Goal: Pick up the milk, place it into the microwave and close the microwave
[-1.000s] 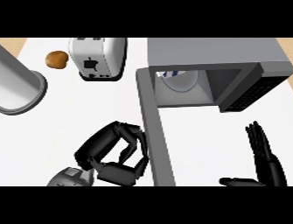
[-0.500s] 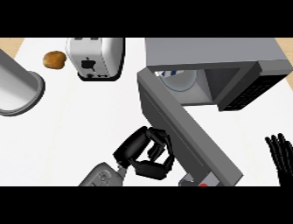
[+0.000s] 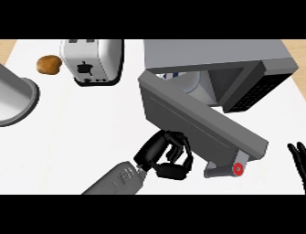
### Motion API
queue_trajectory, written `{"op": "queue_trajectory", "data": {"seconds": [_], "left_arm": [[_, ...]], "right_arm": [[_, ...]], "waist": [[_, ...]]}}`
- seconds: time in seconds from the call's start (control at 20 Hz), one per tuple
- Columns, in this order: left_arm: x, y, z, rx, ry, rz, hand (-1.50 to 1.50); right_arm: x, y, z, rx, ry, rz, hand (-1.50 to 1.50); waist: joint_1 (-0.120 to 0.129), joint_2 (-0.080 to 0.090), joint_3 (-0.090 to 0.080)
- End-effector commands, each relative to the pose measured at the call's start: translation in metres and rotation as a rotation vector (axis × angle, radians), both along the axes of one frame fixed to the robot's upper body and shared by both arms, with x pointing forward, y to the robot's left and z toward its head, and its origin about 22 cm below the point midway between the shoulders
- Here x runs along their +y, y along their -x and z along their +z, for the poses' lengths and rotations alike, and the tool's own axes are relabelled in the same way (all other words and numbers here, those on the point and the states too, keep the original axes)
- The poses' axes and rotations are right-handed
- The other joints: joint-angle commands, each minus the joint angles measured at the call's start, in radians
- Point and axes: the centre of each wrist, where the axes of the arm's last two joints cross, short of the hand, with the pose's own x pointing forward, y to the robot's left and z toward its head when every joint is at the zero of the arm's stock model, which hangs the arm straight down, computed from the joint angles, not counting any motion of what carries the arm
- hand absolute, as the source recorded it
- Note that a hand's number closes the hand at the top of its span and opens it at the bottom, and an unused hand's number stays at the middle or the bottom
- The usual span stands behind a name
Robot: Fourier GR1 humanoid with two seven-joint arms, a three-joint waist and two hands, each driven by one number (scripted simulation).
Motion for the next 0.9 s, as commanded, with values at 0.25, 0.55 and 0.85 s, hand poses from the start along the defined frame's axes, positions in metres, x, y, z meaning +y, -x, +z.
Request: {"op": "queue_trajectory", "data": {"seconds": [0.25, 0.55, 0.85], "left_arm": [[-0.027, -0.002, 0.018, 0.006, 0.093, 0.037, 1.5], [-0.033, -0.011, 0.034, -0.037, 0.182, 0.175, 1.5], [-0.039, -0.029, 0.054, -0.042, 0.221, 0.332, 1.5]], "right_arm": [[0.013, -0.009, 0.041, -0.022, 0.011, 0.138, -1.5], [0.003, -0.009, 0.061, -0.033, 0.073, 0.177, -1.5], [-0.003, -0.013, 0.074, -0.059, 0.098, 0.186, -1.5]], "waist": [[-0.064, 0.016, -0.003], [-0.093, 0.018, -0.004], [-0.13, 0.025, -0.002]]}}
